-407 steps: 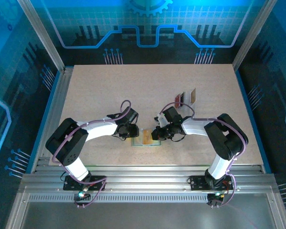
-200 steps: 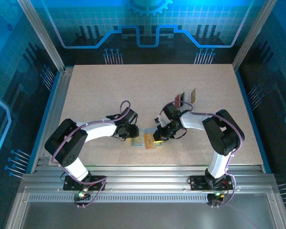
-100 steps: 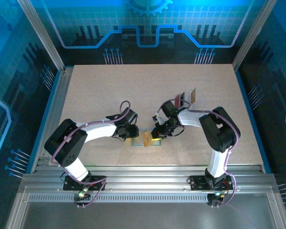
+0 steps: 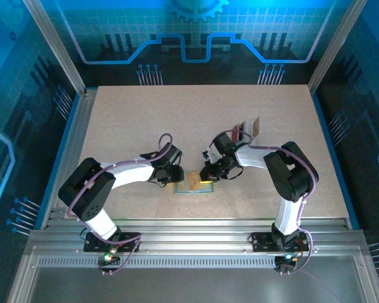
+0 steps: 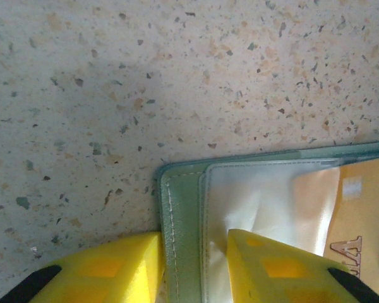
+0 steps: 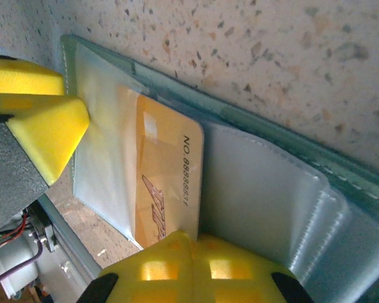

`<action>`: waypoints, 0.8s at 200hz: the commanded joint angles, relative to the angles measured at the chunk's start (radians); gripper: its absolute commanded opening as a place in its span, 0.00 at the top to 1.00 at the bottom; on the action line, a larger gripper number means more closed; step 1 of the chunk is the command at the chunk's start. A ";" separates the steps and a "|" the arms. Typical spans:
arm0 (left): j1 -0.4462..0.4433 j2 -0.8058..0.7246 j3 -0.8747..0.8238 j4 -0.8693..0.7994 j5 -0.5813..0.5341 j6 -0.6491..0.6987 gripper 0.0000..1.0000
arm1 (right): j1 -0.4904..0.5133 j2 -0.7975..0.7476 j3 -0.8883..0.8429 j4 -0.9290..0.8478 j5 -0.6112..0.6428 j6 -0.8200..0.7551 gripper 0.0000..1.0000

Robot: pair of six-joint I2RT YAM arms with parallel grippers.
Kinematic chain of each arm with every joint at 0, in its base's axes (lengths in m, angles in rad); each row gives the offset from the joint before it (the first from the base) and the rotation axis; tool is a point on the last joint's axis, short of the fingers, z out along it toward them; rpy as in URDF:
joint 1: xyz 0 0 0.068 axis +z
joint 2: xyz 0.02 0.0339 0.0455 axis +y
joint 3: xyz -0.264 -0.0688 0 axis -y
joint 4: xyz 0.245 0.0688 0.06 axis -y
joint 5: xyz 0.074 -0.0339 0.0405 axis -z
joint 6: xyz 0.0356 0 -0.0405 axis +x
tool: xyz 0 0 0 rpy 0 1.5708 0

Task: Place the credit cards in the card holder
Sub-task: Insert the credit card into the card slot.

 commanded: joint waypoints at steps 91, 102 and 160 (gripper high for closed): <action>-0.014 0.092 -0.077 0.004 0.057 -0.015 0.67 | 0.097 -0.029 -0.050 0.112 0.112 0.119 1.00; -0.014 0.091 -0.078 0.005 0.059 -0.015 0.67 | 0.107 -0.023 -0.046 0.125 0.098 0.126 1.00; -0.014 0.078 -0.081 0.011 0.071 -0.021 0.67 | 0.160 0.012 -0.015 0.160 0.092 0.164 1.00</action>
